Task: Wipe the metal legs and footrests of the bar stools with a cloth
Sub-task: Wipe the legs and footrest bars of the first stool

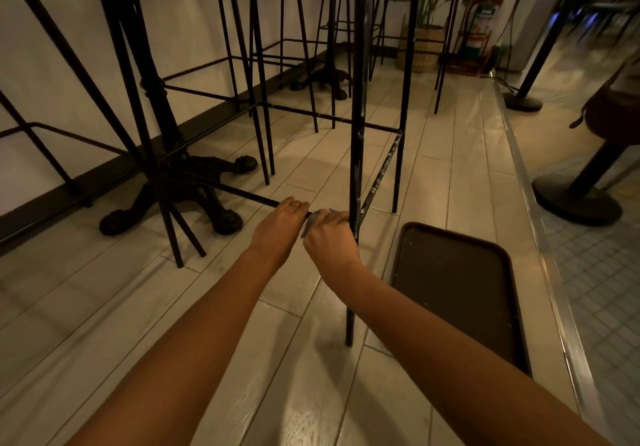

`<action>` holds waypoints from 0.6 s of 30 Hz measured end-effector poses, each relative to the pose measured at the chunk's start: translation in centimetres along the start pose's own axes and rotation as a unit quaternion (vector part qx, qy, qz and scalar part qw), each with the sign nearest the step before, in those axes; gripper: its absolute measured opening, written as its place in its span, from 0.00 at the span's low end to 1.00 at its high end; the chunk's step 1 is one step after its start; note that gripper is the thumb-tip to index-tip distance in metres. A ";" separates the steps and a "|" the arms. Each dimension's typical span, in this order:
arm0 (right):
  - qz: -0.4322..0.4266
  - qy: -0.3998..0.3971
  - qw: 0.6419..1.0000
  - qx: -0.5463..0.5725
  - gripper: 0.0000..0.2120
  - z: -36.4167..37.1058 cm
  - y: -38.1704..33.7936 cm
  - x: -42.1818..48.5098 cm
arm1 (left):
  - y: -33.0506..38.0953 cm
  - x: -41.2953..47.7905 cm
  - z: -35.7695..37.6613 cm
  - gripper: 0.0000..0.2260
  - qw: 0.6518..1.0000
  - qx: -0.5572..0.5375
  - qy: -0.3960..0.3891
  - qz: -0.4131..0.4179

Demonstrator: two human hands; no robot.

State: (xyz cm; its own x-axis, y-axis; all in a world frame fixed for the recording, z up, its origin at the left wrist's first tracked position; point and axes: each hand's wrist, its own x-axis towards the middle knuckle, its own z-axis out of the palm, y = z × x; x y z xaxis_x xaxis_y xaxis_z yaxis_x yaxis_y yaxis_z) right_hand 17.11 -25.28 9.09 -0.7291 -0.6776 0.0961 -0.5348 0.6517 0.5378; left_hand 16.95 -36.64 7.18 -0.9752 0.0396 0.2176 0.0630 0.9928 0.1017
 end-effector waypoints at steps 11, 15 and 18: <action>0.018 0.004 0.994 0.111 0.21 -0.5 0.8 0.2 | -0.1 -1.1 0.1 0.28 0.997 -0.078 0.002 0.018; 0.037 0.058 0.988 0.138 0.25 -1.4 0.3 0.4 | -1.5 -2.2 -0.5 0.30 0.976 -0.212 0.030 0.046; 0.043 0.106 0.979 0.170 0.22 -1.8 0.3 0.5 | -3.1 -3.3 -0.9 0.32 0.963 -0.263 -0.004 0.056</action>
State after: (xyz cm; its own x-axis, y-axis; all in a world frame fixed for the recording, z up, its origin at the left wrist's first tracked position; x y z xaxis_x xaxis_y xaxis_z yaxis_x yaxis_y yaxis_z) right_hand 17.31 -26.03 10.79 -0.6919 -0.6472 0.3200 -0.6130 0.7608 0.2132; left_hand 20.14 -39.95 6.99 -0.9575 0.1471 0.2481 0.2651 0.7878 0.5559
